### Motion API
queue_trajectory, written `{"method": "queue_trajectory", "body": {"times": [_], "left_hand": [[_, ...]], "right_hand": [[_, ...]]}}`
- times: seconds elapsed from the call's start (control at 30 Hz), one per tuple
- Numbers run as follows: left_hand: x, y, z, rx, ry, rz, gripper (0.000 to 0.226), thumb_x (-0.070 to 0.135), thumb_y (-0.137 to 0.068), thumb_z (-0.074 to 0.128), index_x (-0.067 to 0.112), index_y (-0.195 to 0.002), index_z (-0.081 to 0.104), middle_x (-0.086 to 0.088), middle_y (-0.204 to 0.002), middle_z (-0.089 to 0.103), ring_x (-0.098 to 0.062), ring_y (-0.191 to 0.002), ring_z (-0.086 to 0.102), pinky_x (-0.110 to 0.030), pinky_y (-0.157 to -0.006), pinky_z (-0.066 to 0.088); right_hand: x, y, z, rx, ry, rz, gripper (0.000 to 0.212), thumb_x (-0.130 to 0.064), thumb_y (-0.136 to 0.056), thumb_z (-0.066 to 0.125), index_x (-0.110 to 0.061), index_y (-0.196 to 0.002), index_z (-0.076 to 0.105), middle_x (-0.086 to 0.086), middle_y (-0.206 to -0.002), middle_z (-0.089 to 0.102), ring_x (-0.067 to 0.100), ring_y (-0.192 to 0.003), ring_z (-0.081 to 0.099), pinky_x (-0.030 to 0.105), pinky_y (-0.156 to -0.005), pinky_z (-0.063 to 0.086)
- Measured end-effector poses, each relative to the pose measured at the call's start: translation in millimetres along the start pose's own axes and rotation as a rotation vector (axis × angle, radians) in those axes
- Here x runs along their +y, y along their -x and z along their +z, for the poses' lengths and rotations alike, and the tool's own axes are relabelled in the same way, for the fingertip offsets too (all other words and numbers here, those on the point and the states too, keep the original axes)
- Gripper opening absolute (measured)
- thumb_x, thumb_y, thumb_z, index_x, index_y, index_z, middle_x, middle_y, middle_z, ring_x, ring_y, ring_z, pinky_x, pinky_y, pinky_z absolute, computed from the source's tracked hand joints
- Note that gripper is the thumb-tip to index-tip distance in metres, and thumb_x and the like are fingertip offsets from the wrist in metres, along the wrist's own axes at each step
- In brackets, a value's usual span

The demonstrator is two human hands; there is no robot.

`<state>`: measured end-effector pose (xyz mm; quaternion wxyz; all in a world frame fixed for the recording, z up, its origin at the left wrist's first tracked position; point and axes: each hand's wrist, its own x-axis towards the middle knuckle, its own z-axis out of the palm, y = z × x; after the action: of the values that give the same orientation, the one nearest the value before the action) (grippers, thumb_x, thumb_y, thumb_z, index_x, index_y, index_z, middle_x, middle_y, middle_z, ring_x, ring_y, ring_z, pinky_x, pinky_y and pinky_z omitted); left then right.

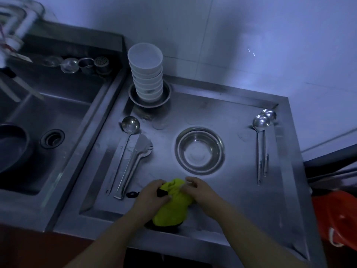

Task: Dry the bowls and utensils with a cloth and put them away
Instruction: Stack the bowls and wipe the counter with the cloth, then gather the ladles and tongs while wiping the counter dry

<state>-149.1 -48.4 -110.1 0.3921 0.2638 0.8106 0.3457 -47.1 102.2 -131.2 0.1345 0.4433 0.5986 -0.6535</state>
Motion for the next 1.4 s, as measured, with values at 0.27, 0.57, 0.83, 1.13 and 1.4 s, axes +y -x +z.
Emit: {"method": "queue_trajectory", "body": {"times": [0.27,0.57,0.83,1.13,1.4], "left_hand": [[68,12,-9,-0.030,0.338,0.087,0.011,0.017,-0.087,0.061,0.007,-0.085,0.063,-0.010,-0.079,0.062,-0.019,-0.078,0.060,-0.025,-0.069,0.046],[150,-3,-29,0.141,0.119,0.275,0.031,-0.001,-0.089,0.051,0.028,-0.087,0.062,0.002,-0.085,0.062,-0.013,-0.083,0.055,-0.026,-0.076,0.043],[201,-11,-27,0.189,0.100,0.438,0.018,0.000,-0.091,0.050,0.015,-0.090,0.059,0.001,-0.073,0.055,-0.015,-0.070,0.050,-0.029,-0.065,0.040],[190,-22,-18,0.076,0.113,0.424,0.017,0.017,-0.070,0.058,0.034,-0.071,0.058,0.011,-0.068,0.059,-0.015,-0.072,0.056,-0.032,-0.070,0.047],[54,-9,24,-0.325,-0.365,0.330,0.025,0.008,-0.072,0.053,0.028,-0.083,0.064,0.007,-0.087,0.064,-0.017,-0.090,0.061,-0.024,-0.069,0.040]], "right_hand": [[-13,51,-47,-0.023,-0.024,-0.169,0.016,0.002,-0.088,0.057,-0.008,-0.091,0.069,0.004,-0.074,0.064,0.009,-0.064,0.058,0.017,-0.058,0.046],[-68,97,-118,0.371,0.326,-0.521,0.018,-0.020,-0.088,0.066,-0.017,-0.078,0.051,-0.003,-0.073,0.050,0.007,-0.066,0.046,0.019,-0.056,0.035],[-102,130,-161,0.584,0.288,-0.705,0.016,-0.021,-0.084,0.072,-0.024,-0.076,0.058,-0.007,-0.071,0.055,0.006,-0.067,0.050,0.021,-0.060,0.040],[-92,143,-160,0.604,0.225,-0.682,0.025,-0.005,-0.079,0.075,-0.021,-0.071,0.058,-0.007,-0.063,0.052,-0.005,-0.052,0.047,0.009,-0.051,0.036],[18,113,-103,0.123,0.621,-0.145,0.017,-0.015,-0.079,0.076,-0.016,-0.094,0.069,-0.002,-0.082,0.057,0.000,-0.064,0.054,0.013,-0.057,0.041]]}}
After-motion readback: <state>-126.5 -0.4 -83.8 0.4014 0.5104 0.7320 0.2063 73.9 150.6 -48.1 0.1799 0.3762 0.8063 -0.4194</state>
